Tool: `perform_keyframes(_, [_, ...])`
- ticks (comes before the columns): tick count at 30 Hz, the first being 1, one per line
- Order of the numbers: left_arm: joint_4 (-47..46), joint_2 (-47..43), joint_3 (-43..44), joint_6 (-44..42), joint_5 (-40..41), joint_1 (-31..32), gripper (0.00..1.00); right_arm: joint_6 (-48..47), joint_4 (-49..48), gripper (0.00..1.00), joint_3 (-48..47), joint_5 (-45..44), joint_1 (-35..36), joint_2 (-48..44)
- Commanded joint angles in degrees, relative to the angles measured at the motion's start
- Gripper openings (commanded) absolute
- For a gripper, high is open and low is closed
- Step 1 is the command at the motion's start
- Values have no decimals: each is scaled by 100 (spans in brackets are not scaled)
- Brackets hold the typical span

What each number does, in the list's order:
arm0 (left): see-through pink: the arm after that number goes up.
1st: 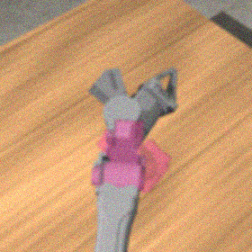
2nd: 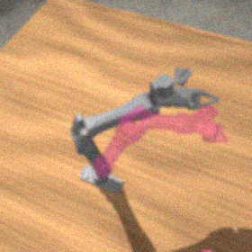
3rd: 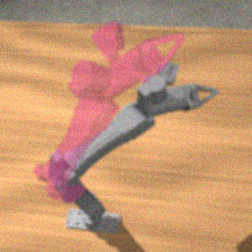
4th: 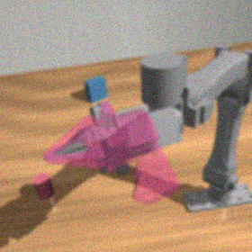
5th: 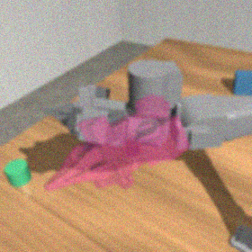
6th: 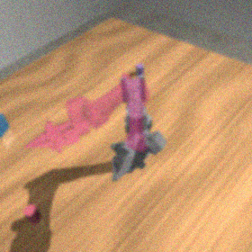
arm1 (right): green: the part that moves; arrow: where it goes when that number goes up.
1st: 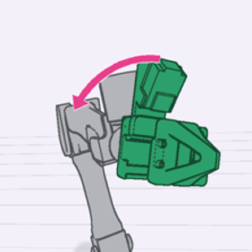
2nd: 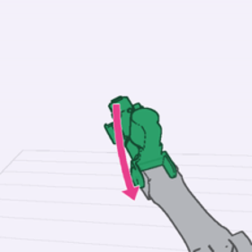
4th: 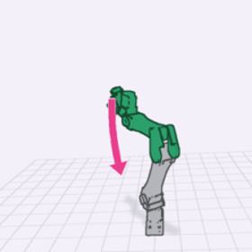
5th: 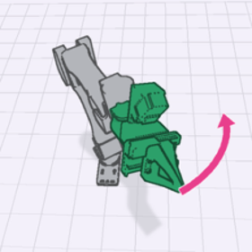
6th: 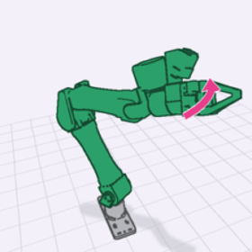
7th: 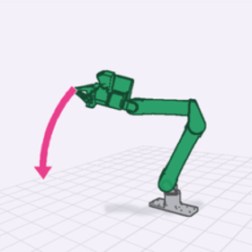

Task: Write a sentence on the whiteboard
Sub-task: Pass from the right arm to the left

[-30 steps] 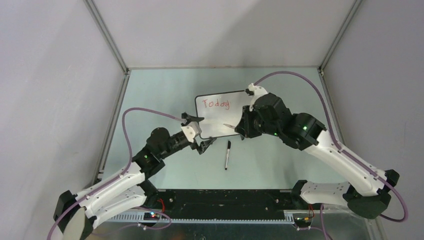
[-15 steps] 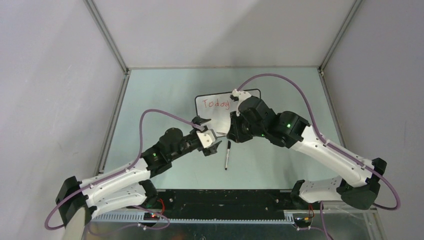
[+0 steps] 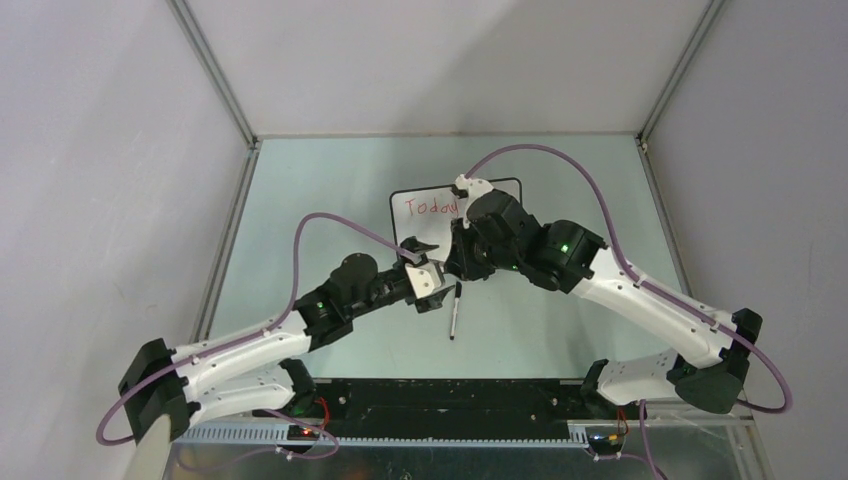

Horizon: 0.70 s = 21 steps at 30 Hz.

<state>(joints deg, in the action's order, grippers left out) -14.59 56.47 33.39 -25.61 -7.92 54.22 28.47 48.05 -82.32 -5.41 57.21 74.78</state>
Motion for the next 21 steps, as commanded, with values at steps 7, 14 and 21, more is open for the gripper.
perform_keyframes(7, [-777,164,23,464,-649,97,78,101,-740,0,145,-800,40,-501])
perform_keyframes(14, [-866,337,63,663,-741,109,71,142,-972,0,326,-1025,36,-652])
perform_keyframes(21, [-1072,404,42,902,-724,107,65,150,-1180,0,484,-1120,36,-805])
